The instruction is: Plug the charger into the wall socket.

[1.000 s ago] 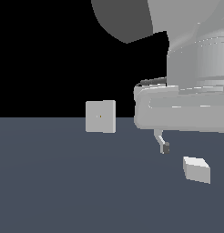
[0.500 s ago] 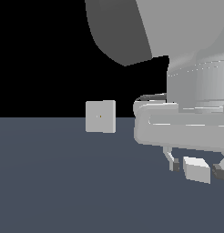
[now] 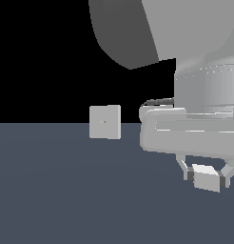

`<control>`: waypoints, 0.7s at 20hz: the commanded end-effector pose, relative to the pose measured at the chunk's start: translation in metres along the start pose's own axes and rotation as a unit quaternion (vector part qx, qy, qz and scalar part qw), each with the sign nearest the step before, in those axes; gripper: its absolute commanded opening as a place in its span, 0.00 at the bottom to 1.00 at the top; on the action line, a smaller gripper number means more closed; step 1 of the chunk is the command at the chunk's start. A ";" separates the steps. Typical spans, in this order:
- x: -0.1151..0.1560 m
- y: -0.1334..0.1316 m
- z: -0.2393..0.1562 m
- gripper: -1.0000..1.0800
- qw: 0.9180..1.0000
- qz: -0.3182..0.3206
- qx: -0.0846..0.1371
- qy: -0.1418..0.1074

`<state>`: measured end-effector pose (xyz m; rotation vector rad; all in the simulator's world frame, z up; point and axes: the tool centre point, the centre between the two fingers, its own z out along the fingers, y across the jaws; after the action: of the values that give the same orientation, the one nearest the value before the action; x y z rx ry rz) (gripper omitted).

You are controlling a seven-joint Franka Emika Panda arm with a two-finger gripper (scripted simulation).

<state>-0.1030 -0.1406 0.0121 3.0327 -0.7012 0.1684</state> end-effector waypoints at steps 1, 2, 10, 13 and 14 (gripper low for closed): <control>0.000 0.000 0.000 0.00 1.000 0.000 0.000 0.000; 0.000 -0.001 0.000 0.00 1.000 0.000 0.000 0.000; 0.002 -0.027 -0.010 0.00 1.000 -0.003 0.000 0.000; 0.003 -0.046 -0.017 0.00 1.000 -0.006 0.001 0.000; 0.004 -0.054 -0.020 0.00 1.000 -0.007 0.001 0.000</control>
<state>-0.0832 -0.1030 0.0280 3.0363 -0.6859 0.1683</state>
